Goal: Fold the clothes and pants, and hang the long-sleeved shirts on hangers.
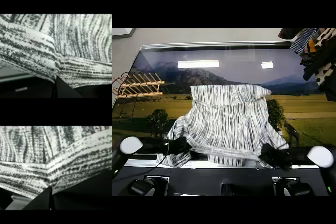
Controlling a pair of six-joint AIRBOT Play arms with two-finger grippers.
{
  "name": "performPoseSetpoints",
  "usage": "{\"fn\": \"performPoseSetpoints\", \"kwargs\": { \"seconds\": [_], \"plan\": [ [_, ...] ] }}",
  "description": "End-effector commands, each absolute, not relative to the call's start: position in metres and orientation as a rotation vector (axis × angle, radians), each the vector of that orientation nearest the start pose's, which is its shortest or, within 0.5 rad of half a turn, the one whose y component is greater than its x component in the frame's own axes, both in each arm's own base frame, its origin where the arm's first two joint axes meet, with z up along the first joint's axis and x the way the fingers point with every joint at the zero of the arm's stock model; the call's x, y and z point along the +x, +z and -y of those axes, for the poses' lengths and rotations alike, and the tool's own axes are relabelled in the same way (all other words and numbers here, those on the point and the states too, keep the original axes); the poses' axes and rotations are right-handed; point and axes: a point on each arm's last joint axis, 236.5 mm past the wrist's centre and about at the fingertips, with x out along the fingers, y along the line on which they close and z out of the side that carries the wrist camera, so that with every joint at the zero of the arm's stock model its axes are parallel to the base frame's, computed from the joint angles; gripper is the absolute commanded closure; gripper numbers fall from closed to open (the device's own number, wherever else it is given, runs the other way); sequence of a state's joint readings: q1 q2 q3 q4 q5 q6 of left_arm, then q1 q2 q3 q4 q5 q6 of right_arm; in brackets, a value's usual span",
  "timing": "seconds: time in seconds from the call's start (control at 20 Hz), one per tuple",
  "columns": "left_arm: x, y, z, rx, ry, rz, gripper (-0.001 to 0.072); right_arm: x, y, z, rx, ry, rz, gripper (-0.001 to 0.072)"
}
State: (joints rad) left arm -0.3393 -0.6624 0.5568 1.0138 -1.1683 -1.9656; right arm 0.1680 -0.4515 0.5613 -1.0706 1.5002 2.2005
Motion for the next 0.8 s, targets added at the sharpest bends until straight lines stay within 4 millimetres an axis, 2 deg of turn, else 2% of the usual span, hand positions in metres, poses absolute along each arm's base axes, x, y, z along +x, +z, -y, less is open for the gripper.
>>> {"fn": "performPoseSetpoints", "kwargs": {
  "seconds": [0.0, 0.1, 0.2, 0.3, 0.4, 0.5, 0.65, 0.7, 0.75],
  "plan": [
    [0.153, 0.041, 0.182, -0.583, -0.354, -1.443, 0.0692, 0.103, 0.050, -0.127, 0.781, 0.022, -1.538, 0.0683],
    [0.179, 0.052, 0.183, -0.568, -0.336, -1.395, 0.0692, 0.135, 0.053, -0.119, 0.753, -0.027, -1.500, 0.0683],
    [0.204, 0.048, 0.186, -0.504, -0.330, -1.406, 0.0692, 0.181, 0.047, -0.116, 0.712, -0.049, -1.469, 0.0682],
    [0.236, 0.037, 0.197, -0.474, -0.328, -1.443, 0.0692, 0.233, 0.037, -0.123, 0.727, -0.062, -1.450, 0.0682],
    [0.275, 0.022, 0.209, -0.436, -0.334, -1.469, 0.0691, 0.287, 0.022, -0.132, 0.748, -0.065, -1.417, 0.0682],
    [0.314, 0.004, 0.216, -0.431, -0.315, -1.512, 0.0690, 0.332, 0.005, -0.139, 0.780, -0.082, -1.400, 0.0682],
    [0.367, -0.023, 0.221, -0.436, -0.291, -1.534, 0.0690, 0.380, -0.024, -0.145, 0.819, -0.108, -1.367, 0.0682],
    [0.380, -0.031, 0.223, -0.435, -0.290, -1.537, 0.0690, 0.392, -0.034, -0.145, 0.828, -0.117, -1.347, 0.0681],
    [0.391, -0.038, 0.224, -0.438, -0.283, -1.540, 0.0689, 0.400, -0.041, -0.143, 0.834, -0.126, -1.329, 0.0652]
  ]
}}
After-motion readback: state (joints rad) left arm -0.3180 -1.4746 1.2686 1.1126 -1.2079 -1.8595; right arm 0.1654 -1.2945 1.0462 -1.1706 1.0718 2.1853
